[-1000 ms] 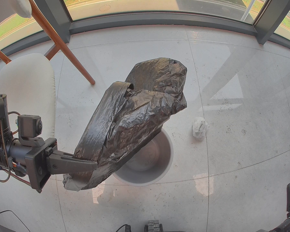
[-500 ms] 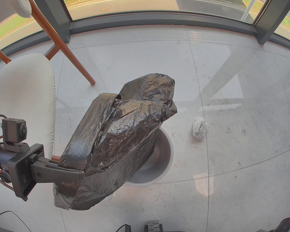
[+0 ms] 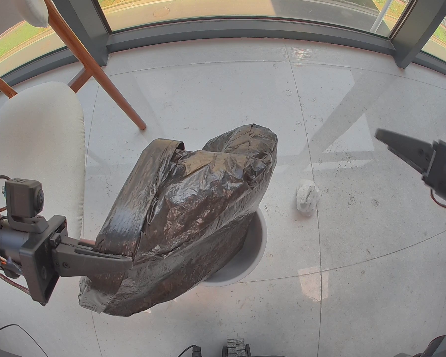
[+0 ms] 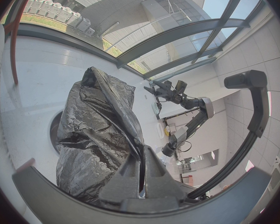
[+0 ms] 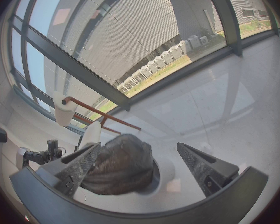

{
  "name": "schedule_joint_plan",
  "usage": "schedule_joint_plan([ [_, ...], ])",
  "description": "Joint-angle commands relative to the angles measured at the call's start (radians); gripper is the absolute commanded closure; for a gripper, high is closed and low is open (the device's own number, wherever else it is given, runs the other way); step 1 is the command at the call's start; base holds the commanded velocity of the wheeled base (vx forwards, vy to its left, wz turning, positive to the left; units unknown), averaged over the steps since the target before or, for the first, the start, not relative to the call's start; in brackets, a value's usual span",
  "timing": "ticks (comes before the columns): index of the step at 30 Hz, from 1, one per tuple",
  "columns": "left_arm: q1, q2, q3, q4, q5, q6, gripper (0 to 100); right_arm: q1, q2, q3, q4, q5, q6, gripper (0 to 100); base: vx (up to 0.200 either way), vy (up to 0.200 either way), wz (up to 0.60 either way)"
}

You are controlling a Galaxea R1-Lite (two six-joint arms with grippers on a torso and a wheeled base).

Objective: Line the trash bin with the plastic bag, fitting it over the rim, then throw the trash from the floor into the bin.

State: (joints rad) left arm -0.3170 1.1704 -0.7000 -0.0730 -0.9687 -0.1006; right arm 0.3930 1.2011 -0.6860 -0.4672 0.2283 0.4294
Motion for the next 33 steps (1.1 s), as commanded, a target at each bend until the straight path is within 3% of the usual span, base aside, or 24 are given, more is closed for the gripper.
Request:
schedule_joint_plan([
  [1, -0.036, 0.035, 0.005, 0.018, 0.113, 0.047, 100, 0.023, 0.436, -0.115, -0.298, 0.048, 0.026, 100, 0.0, 0.0, 0.0],
  [13, -0.065, 0.031, 0.013, 0.016, 0.137, 0.047, 100, 0.049, 0.698, -0.403, -0.36, 0.039, 0.034, 100, 0.0, 0.0, 0.0],
  [18, -0.088, 0.031, 0.011, 0.018, 0.15, 0.045, 100, 0.124, 0.738, -0.461, -0.36, 0.04, 0.058, 100, 0.0, 0.0, 0.0],
  [26, -0.088, 0.031, 0.01, 0.018, 0.157, 0.045, 100, 0.224, 0.779, -0.437, -0.387, 0.046, 0.049, 100, 0.0, 0.0, 0.0],
  [29, -0.088, 0.032, 0.01, 0.018, 0.194, 0.045, 100, 0.256, 0.808, -0.333, -0.45, 0.048, 0.034, 100, 0.0, 0.0, 0.0],
  [33, -0.086, 0.035, 0.004, 0.015, 0.239, 0.044, 100, 0.267, 0.868, -0.19, -0.551, 0.046, -0.049, 100, 0.0, 0.0, 0.0],
])
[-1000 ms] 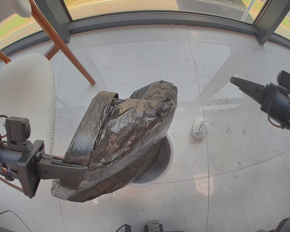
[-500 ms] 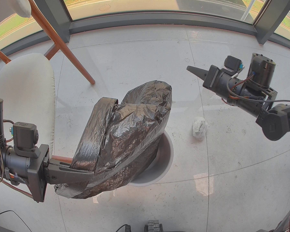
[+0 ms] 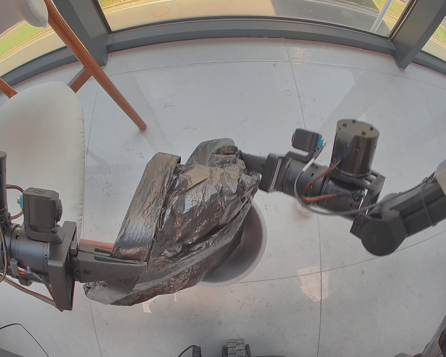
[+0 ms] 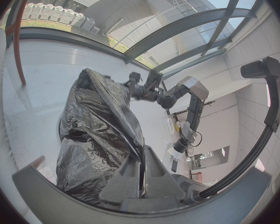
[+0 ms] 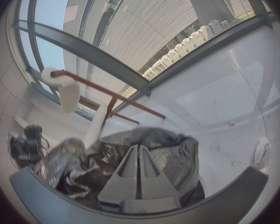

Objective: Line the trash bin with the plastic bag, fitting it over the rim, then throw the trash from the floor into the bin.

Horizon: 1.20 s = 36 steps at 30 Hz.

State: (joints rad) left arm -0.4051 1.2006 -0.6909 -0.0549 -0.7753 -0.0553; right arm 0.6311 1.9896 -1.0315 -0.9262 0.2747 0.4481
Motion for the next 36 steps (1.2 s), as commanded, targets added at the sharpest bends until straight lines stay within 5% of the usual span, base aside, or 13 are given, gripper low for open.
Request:
schedule_joint_plan([
  [1, 0.003, 0.007, -0.007, -0.005, 0.053, -0.001, 100, 0.025, 0.107, 0.191, -0.14, 0.0, -0.104, 100, 0.0, 0.0, 0.0],
  [7, 0.005, 0.005, -0.012, -0.008, 0.062, -0.001, 100, 0.029, 0.23, 0.235, -0.309, 0.0, -0.175, 100, 0.0, 0.0, 0.0],
  [21, 0.006, 0.011, -0.058, -0.008, 0.146, 0.0, 100, 0.131, 0.331, 0.246, -0.321, -0.006, -0.175, 100, 0.0, 0.0, 0.0],
  [28, 0.005, 0.011, -0.061, -0.005, 0.149, 0.006, 100, 0.073, 0.193, 0.32, -0.35, -0.002, -0.167, 100, 0.0, 0.0, 0.0],
  [36, 0.003, 0.019, -0.049, -0.002, 0.172, 0.008, 100, -0.082, -0.087, 0.498, -0.338, 0.058, -0.155, 100, 0.0, 0.0, 0.0],
])
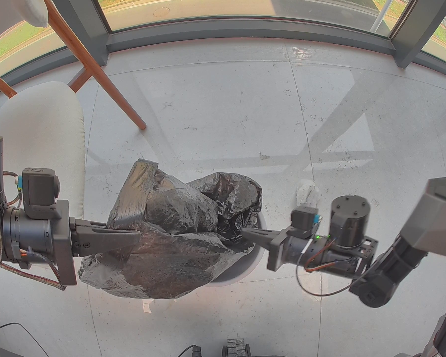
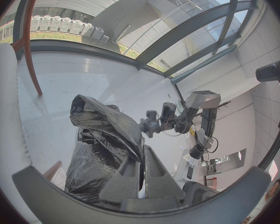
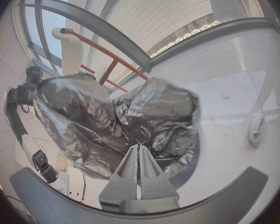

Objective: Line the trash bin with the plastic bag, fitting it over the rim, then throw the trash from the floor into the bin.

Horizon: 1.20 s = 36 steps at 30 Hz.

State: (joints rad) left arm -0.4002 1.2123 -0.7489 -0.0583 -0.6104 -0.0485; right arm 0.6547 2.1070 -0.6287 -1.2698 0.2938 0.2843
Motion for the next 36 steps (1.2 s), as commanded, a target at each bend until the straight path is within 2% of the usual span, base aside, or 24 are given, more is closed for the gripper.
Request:
schedule_joint_plan([
  [1, -0.003, 0.007, 0.019, 0.002, 0.008, 0.001, 100, -0.125, -0.225, 0.093, 0.007, 0.051, 0.013, 100, 0.0, 0.0, 0.0],
  [4, -0.005, 0.007, 0.037, 0.002, 0.008, 0.002, 100, -0.158, -0.239, 0.073, 0.006, 0.068, 0.015, 100, 0.0, 0.0, 0.0],
  [8, -0.008, 0.009, 0.054, 0.003, 0.005, 0.026, 100, -0.159, -0.219, 0.007, 0.007, 0.071, 0.019, 100, 0.0, 0.0, 0.0],
  [12, -0.02, 0.01, 0.071, 0.006, 0.003, 0.062, 100, -0.15, -0.102, -0.114, 0.006, 0.065, 0.018, 100, 0.0, 0.0, 0.0],
  [19, -0.032, 0.006, 0.068, 0.017, 0.001, 0.065, 100, -0.078, 0.042, -0.273, 0.07, 0.061, 0.016, 100, 0.0, 0.0, 0.0],
  [25, -0.046, -0.019, 0.039, 0.107, 0.001, 0.067, 100, -0.004, 0.111, -0.259, 0.087, 0.044, 0.012, 100, 0.0, 0.0, 0.0],
  [30, -0.048, -0.025, 0.022, 0.117, 0.003, 0.067, 100, 0.045, 0.151, -0.186, 0.069, 0.036, -0.005, 100, 0.0, 0.0, 0.0],
  [36, -0.046, -0.014, -0.04, 0.117, 0.018, 0.068, 100, 0.059, 0.172, -0.124, 0.026, 0.036, -0.011, 100, 0.0, 0.0, 0.0],
])
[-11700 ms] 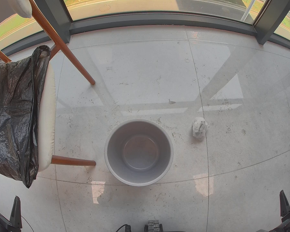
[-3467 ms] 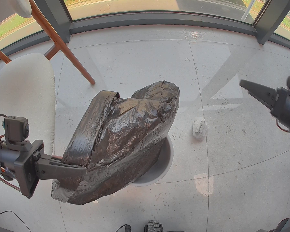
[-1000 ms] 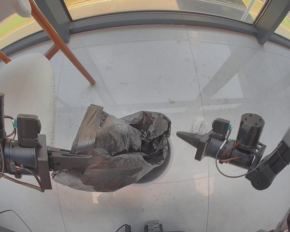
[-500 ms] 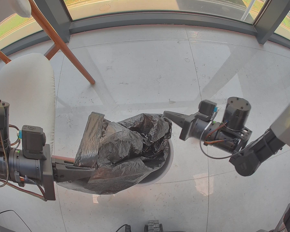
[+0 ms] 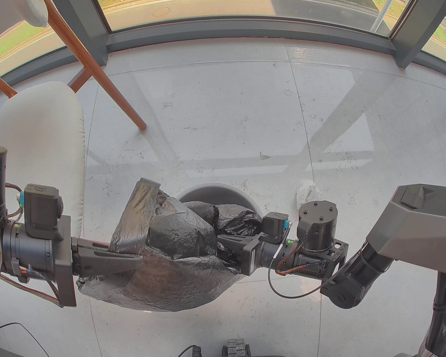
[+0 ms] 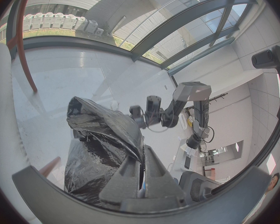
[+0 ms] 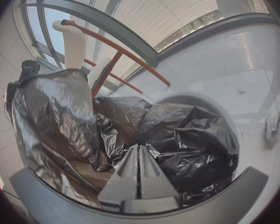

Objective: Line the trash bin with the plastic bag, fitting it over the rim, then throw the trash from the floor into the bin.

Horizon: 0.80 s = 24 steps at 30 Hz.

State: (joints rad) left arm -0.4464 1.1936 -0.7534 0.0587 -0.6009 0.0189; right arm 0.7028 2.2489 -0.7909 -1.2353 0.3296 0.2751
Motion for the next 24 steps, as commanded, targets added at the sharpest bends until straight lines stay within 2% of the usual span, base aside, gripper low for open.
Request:
schedule_joint_plan([
  [1, 0.0, 0.011, -0.044, 0.0, 0.018, 0.003, 100, 0.011, 0.032, 0.05, -0.009, 0.0, -0.001, 100, 0.0, 0.0, 0.0],
  [6, 0.0, 0.058, -0.08, 0.0, 0.075, 0.042, 100, 0.012, 0.058, 0.091, -0.047, -0.001, -0.001, 100, 0.0, 0.0, 0.0],
  [11, -0.002, 0.123, -0.126, 0.001, 0.13, 0.072, 100, -0.002, 0.077, 0.062, -0.115, -0.004, -0.002, 100, 0.0, 0.0, 0.0],
  [17, -0.015, 0.155, -0.196, 0.018, 0.219, 0.07, 100, -0.098, -0.054, 0.042, -0.101, -0.023, 0.01, 100, 0.0, 0.0, 0.0],
  [21, -0.02, 0.15, -0.257, 0.125, 0.24, 0.072, 100, -0.184, -0.175, 0.045, -0.058, -0.021, 0.015, 100, 0.0, 0.0, 0.0],
  [24, -0.055, 0.15, -0.325, 0.205, 0.276, 0.073, 100, -0.263, -0.275, 0.047, -0.009, -0.02, 0.056, 100, 0.0, 0.0, 0.0],
])
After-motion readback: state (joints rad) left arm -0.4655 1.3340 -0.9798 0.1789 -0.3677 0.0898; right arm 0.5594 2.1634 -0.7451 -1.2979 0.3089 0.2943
